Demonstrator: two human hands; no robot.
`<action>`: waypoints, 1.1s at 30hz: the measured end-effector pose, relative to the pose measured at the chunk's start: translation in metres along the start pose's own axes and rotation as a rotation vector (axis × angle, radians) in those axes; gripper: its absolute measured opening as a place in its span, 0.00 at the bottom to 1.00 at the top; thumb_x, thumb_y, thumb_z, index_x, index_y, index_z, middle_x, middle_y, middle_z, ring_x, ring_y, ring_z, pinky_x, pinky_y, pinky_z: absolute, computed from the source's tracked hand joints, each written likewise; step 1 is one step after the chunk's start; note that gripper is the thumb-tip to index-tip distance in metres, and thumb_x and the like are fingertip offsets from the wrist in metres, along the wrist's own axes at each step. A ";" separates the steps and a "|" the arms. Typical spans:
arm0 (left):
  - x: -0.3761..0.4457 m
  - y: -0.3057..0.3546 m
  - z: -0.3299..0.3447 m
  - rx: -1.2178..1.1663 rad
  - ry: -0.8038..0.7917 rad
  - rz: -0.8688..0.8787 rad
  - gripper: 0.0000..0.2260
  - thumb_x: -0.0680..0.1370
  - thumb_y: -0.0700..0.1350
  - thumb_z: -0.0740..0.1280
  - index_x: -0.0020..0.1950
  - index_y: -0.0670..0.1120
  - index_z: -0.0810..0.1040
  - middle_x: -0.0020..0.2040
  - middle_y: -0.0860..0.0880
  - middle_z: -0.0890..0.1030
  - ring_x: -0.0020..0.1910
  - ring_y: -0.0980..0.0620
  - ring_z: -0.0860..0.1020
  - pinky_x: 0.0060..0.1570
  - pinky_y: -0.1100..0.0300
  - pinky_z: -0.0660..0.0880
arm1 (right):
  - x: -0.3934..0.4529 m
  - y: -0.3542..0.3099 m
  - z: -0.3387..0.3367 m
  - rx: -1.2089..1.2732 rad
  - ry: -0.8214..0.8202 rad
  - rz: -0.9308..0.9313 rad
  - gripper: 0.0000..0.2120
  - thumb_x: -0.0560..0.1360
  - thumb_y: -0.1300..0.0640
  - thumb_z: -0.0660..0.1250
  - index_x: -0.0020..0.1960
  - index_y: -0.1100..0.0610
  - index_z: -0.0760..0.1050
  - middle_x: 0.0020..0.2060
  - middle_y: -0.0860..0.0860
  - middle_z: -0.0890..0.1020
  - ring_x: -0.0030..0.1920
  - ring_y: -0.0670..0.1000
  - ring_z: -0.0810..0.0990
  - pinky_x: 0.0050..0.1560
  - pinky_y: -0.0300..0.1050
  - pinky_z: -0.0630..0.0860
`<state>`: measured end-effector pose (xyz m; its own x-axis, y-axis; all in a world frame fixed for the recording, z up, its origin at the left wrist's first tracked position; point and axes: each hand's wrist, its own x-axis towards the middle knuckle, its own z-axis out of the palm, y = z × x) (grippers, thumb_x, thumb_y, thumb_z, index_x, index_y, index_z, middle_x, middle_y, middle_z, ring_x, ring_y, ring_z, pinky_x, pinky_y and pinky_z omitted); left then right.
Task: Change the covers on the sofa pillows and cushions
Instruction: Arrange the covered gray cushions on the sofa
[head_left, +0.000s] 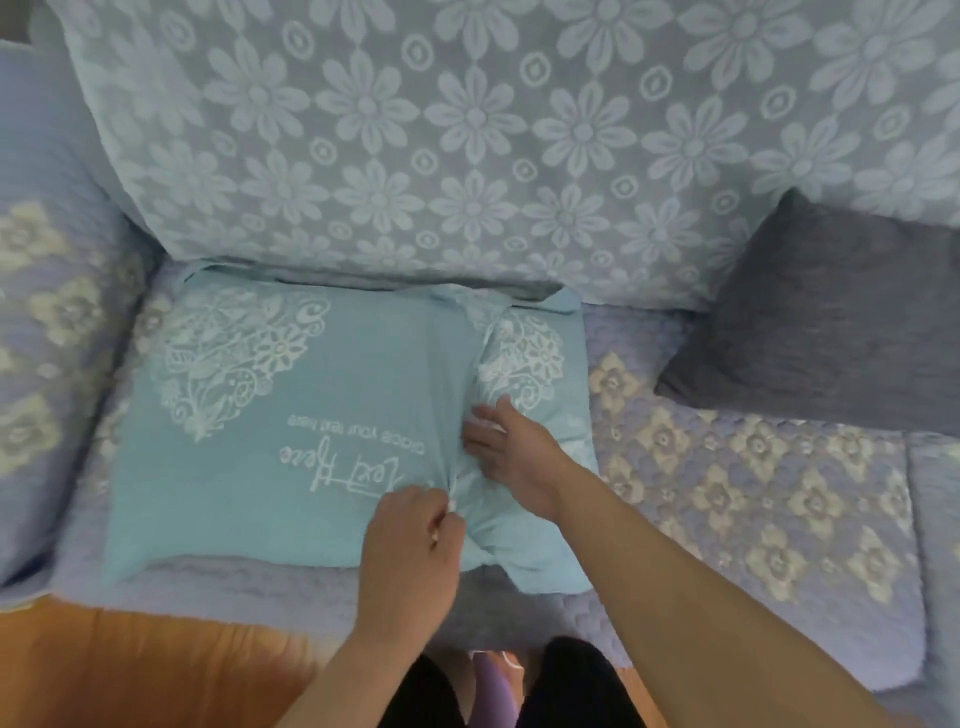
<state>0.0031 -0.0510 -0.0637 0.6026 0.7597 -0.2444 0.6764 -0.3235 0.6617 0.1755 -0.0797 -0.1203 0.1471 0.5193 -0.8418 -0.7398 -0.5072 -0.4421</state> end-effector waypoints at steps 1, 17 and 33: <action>0.000 -0.002 0.012 0.145 0.010 0.120 0.09 0.75 0.47 0.60 0.34 0.50 0.71 0.38 0.54 0.69 0.38 0.50 0.69 0.36 0.52 0.69 | 0.003 0.002 0.002 0.035 -0.049 0.035 0.26 0.82 0.36 0.53 0.67 0.52 0.75 0.61 0.49 0.83 0.63 0.52 0.79 0.69 0.49 0.70; 0.033 -0.039 0.041 0.511 -0.315 0.616 0.06 0.76 0.48 0.67 0.41 0.50 0.80 0.66 0.46 0.72 0.68 0.43 0.69 0.69 0.46 0.65 | 0.030 -0.019 0.019 -0.107 0.357 -0.284 0.16 0.73 0.61 0.70 0.60 0.56 0.78 0.52 0.51 0.84 0.52 0.52 0.83 0.57 0.50 0.80; 0.057 -0.051 0.078 0.052 -0.755 0.456 0.12 0.81 0.48 0.60 0.61 0.49 0.78 0.79 0.51 0.65 0.77 0.53 0.63 0.76 0.55 0.59 | -0.025 0.086 -0.002 -0.418 0.988 -0.034 0.14 0.78 0.45 0.66 0.48 0.57 0.74 0.44 0.52 0.81 0.48 0.56 0.81 0.45 0.50 0.78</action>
<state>0.0358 -0.0345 -0.1668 0.9248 -0.0189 -0.3801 0.3096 -0.5434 0.7803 0.1094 -0.1383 -0.1378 0.7677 -0.1536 -0.6221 -0.4695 -0.7956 -0.3829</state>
